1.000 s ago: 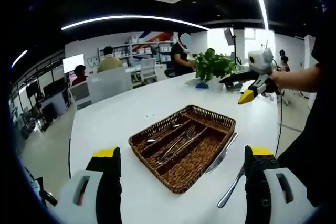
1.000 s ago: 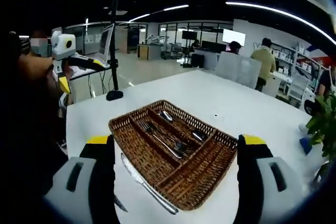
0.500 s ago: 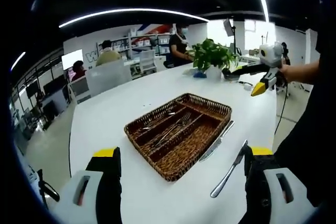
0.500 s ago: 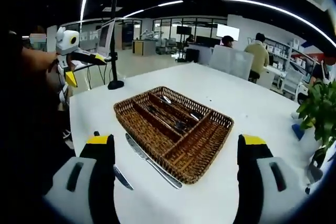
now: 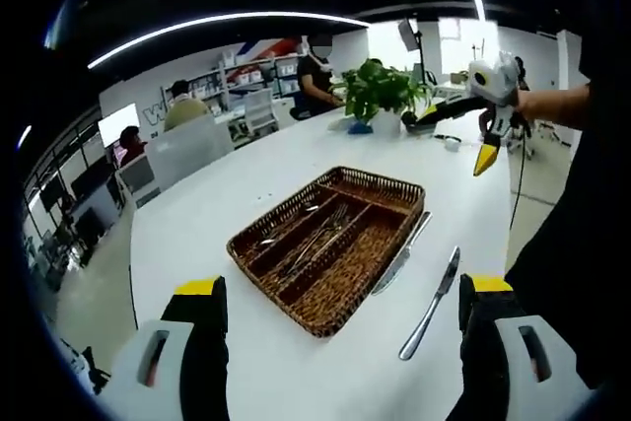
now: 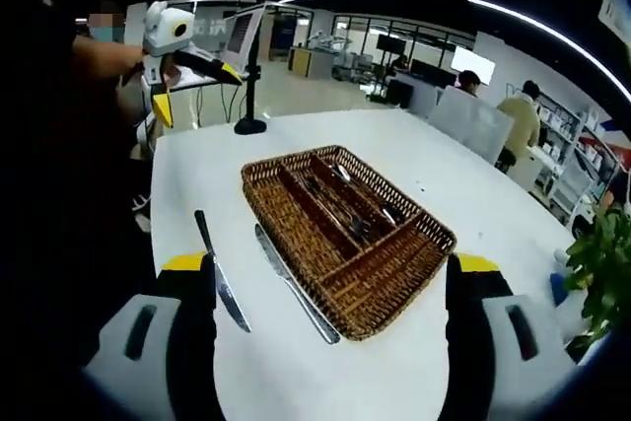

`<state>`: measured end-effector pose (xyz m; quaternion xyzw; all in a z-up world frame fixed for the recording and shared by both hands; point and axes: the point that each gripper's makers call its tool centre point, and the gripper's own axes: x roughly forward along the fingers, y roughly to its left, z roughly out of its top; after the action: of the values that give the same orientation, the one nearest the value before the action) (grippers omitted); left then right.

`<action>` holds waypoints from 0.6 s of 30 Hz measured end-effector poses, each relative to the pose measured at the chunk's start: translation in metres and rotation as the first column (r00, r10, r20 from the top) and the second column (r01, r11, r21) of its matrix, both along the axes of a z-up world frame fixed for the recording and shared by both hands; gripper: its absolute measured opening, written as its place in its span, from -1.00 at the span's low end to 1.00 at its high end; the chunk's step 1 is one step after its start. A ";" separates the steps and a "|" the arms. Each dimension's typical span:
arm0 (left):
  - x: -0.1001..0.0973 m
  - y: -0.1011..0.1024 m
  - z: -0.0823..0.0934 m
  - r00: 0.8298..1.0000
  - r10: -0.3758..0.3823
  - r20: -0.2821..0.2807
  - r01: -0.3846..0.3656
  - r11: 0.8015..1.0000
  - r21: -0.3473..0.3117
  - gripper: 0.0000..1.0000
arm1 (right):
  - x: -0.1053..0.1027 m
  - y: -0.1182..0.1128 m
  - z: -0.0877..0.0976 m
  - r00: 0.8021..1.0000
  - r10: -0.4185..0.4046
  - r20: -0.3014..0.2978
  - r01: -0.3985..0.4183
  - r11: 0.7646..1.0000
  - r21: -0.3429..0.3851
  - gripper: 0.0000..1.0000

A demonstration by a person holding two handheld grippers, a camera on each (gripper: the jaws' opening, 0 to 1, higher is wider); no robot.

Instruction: Arrange the knives, forks, and spoons in their matching storage slots by inserting each utensil handle-first until every utensil is classified and aligned in the correct compartment

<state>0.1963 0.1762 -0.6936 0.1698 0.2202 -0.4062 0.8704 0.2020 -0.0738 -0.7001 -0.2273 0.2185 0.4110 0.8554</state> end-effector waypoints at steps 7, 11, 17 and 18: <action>-0.001 -0.006 -0.005 1.000 -0.024 -0.020 0.024 1.000 -0.009 0.99 | -0.010 0.010 -0.014 0.997 0.074 -0.022 -0.075 0.996 -0.053 0.99; 0.000 -0.008 -0.008 0.999 -0.035 -0.036 0.034 0.999 -0.016 0.99 | -0.012 0.014 -0.018 0.995 0.090 -0.038 -0.093 0.994 -0.065 0.99; -0.003 -0.007 -0.016 0.996 -0.063 -0.063 0.064 0.998 0.023 0.99 | -0.016 0.021 -0.025 0.989 0.132 -0.066 -0.138 0.986 -0.096 0.96; -0.004 -0.007 -0.018 0.995 -0.071 -0.066 0.074 0.996 0.043 0.99 | -0.017 0.022 -0.027 0.988 0.136 -0.071 -0.143 0.984 -0.103 0.95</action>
<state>0.1924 0.1694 -0.7120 0.1841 0.2508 -0.4377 0.8436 0.1849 -0.0517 -0.7274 -0.2747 0.2510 0.4647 0.8035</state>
